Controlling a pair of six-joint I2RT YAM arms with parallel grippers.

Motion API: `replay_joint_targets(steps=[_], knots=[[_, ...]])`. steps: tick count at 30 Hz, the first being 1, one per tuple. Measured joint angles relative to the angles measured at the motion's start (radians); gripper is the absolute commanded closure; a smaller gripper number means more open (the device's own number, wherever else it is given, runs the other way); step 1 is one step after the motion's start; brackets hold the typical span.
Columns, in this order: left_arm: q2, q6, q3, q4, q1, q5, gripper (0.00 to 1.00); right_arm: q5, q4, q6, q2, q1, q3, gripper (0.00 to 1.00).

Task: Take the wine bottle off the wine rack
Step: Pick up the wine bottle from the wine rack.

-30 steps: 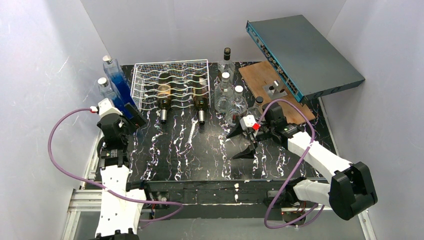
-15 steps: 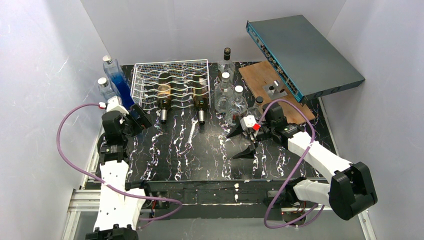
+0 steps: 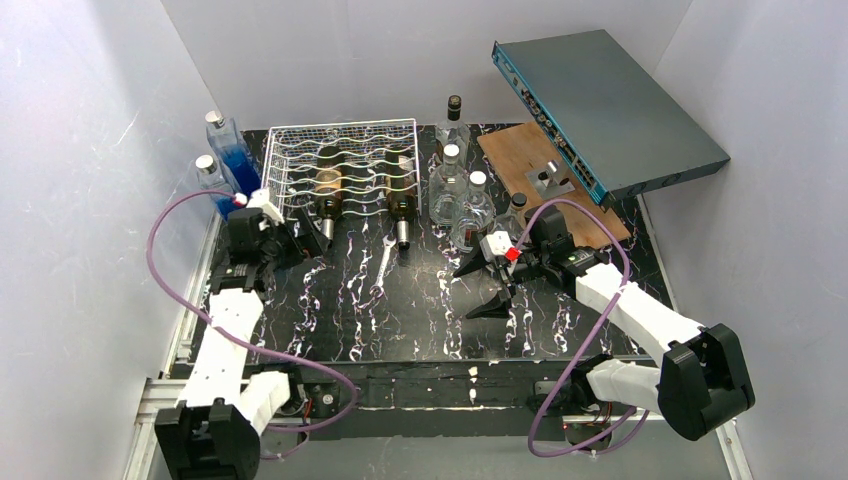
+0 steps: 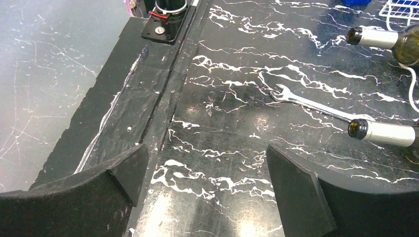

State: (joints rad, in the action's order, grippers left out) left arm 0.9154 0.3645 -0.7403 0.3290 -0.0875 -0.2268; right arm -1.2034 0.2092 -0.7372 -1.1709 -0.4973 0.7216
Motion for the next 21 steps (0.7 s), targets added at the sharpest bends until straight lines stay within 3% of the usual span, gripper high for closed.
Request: replay_joint_targets(steps=[7,21], knots=[[0.124,-0.046,-0.006,-0.028,0.093,0.006,0.02,0.000,0.001,0.000,0.000,0.000,0.000,0.01],[0.348,-0.172,-0.009,-0.197,0.111,0.006,0.02,0.003,0.002,-0.002,0.000,0.000,0.000,0.02]])
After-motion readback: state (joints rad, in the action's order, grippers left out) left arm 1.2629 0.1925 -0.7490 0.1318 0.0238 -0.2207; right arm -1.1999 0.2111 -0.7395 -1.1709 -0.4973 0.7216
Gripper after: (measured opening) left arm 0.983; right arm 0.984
